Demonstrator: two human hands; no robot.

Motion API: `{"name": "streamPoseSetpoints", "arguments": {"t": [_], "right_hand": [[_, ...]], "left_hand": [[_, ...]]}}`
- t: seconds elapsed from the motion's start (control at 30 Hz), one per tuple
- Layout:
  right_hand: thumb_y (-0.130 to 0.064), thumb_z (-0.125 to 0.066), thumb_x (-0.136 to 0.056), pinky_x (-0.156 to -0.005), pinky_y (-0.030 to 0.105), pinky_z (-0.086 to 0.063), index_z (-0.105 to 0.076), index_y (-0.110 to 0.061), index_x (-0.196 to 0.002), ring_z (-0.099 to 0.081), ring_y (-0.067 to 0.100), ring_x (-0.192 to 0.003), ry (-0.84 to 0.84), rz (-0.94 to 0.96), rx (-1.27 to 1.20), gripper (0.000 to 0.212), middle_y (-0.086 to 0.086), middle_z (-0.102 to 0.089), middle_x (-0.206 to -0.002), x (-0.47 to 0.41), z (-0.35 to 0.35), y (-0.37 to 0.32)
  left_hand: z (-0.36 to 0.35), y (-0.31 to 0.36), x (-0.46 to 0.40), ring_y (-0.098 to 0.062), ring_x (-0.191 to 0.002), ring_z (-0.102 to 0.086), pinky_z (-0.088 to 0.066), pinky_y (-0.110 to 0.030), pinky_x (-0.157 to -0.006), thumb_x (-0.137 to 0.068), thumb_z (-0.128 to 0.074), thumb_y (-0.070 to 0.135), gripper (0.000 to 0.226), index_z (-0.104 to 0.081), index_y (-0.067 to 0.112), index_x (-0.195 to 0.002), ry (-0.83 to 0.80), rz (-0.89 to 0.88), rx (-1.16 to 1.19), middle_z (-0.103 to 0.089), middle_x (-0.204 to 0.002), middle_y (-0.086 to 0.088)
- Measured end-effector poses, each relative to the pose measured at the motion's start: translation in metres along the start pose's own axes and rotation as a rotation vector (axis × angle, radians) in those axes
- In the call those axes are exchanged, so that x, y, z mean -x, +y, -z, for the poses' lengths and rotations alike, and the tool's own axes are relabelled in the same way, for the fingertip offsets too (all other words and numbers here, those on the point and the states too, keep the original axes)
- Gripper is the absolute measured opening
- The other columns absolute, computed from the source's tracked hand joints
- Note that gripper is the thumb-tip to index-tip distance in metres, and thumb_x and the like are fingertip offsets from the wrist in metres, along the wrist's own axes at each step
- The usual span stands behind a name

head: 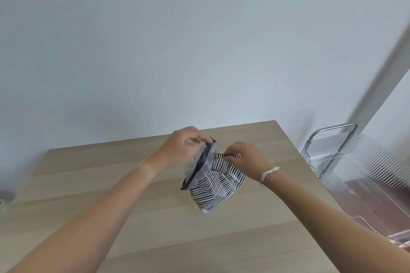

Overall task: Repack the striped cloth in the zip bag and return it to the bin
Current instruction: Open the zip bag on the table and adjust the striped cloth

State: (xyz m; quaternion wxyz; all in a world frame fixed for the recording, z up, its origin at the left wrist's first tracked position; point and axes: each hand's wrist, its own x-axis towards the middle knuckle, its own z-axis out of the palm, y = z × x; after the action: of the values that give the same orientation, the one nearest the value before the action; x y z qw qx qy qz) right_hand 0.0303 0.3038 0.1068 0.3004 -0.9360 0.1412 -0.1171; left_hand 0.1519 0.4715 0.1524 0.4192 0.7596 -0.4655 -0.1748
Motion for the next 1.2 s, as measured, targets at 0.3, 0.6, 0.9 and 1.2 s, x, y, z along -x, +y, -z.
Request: {"name": "streamPoseSetpoints", "arguments": {"t": [0.3, 0.6, 0.9, 1.2], "right_hand": [[-0.023, -0.061, -0.083, -0.083, 0.037, -0.044, -0.071, -0.013, -0.089, -0.059, 0.022, -0.087, 0.042, 0.104, 0.102, 0.016, 0.005, -0.069, -0.091, 0.0, 0.001, -0.004], [-0.024, -0.063, -0.082, -0.078, 0.038, -0.042, -0.068, -0.012, -0.078, -0.056, 0.021, -0.082, 0.087, -0.119, 0.072, 0.013, -0.001, -0.061, -0.078, 0.002, 0.015, 0.037], [-0.025, -0.067, -0.078, -0.074, 0.027, -0.038, -0.064, -0.025, -0.087, -0.057, 0.017, -0.089, 0.075, -0.21, -0.077, 0.009, -0.009, -0.06, -0.087, 0.001, 0.02, 0.053], [-0.031, -0.058, -0.086, -0.067, 0.024, -0.045, -0.067, -0.03, -0.076, -0.056, 0.01, -0.069, 0.14, -0.062, -0.492, 0.013, -0.004, -0.066, -0.076, -0.017, 0.01, -0.022]], "left_hand": [[-0.009, -0.002, -0.01, -0.007, -0.097, -0.057, -0.045, -0.029, -0.083, -0.072, -0.067, 0.052, 0.034, -0.069, 0.031, -0.1, -0.04, -0.035, -0.356, -0.066, -0.101, 0.01], [0.034, -0.015, -0.017, -0.011, -0.082, -0.063, -0.048, -0.031, -0.077, -0.081, -0.065, 0.022, 0.009, -0.073, 0.02, -0.077, 0.215, 0.07, -0.335, -0.067, -0.078, 0.012], [0.035, -0.004, -0.027, -0.009, -0.079, -0.061, -0.048, -0.027, -0.076, -0.083, -0.063, 0.016, 0.006, -0.067, 0.016, -0.079, 0.146, -0.03, -0.29, -0.068, -0.082, 0.005], [0.016, 0.033, -0.038, -0.003, -0.09, -0.056, -0.038, -0.011, -0.08, -0.082, -0.062, 0.034, 0.011, -0.064, 0.032, -0.093, 0.121, -0.178, -0.216, -0.066, -0.096, 0.012]]}}
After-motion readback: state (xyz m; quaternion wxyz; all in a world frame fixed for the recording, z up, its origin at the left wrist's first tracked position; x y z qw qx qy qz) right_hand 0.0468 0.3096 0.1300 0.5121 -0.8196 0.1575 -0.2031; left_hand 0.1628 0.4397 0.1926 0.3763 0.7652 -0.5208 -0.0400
